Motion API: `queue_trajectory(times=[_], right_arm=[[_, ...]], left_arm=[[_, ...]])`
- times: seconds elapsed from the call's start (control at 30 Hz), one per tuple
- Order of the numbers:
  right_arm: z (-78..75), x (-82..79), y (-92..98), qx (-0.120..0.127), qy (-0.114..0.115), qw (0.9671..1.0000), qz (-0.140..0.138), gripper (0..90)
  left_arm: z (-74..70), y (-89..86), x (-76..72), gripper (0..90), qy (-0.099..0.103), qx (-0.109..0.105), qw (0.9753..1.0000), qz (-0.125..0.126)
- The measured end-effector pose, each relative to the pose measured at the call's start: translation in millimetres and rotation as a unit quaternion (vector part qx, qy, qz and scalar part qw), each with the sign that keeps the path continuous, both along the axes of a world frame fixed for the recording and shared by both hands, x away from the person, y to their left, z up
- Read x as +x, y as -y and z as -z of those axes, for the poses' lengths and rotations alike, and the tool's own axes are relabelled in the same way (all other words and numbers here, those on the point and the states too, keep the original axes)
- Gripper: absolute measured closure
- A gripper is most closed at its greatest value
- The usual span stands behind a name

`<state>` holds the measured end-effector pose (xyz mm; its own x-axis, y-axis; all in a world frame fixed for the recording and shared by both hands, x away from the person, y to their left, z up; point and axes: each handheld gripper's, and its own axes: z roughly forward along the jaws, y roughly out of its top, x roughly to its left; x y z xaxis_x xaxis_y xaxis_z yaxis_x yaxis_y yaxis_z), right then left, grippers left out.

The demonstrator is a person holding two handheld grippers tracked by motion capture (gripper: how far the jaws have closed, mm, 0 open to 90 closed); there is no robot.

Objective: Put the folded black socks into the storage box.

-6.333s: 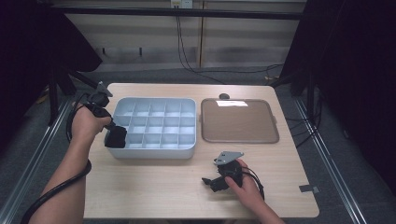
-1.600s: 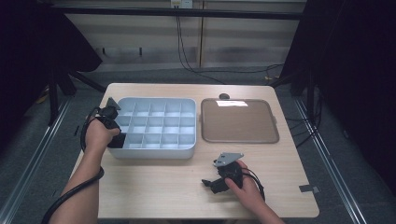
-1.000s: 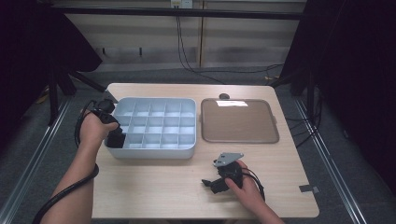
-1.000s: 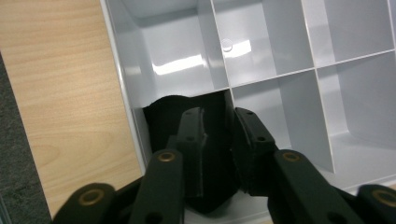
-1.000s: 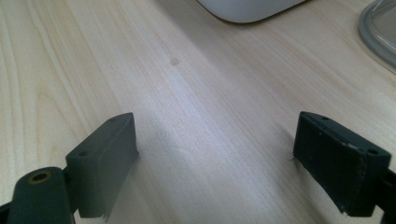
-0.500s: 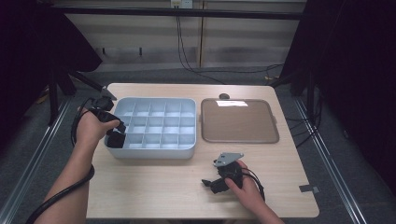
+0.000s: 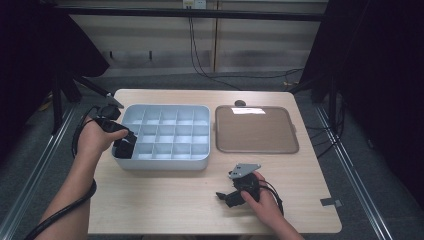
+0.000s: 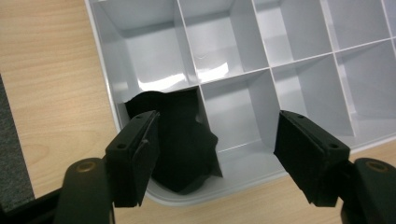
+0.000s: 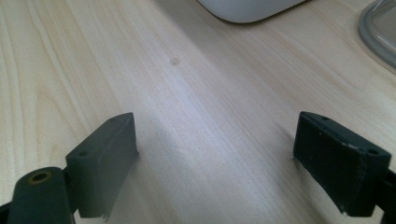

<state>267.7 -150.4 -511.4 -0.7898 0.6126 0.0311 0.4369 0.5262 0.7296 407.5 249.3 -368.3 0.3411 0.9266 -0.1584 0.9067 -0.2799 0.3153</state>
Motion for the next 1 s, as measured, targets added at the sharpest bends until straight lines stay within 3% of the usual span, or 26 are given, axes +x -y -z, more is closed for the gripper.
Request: queue_trajectory(times=[0.33,0.83,1.0], right_arm=[[-0.3,0.8,-2.9,-0.004,-0.002,1.0,0.0,11.8],[-0.3,0.2,-3.2,-0.004,-0.001,1.0,0.0,11.8],[-0.2,0.0,-3.4,-0.003,-0.002,1.0,-0.001,11.7]], left_arm=[[1.1,6.0,-18.3,28.7,-0.003,-0.007,0.9995,0.029],[9.8,10.9,-35.1,27.3,0.005,-0.028,0.9985,0.048],[9.8,15.3,-41.8,26.8,0.006,-0.028,0.9975,0.065]])
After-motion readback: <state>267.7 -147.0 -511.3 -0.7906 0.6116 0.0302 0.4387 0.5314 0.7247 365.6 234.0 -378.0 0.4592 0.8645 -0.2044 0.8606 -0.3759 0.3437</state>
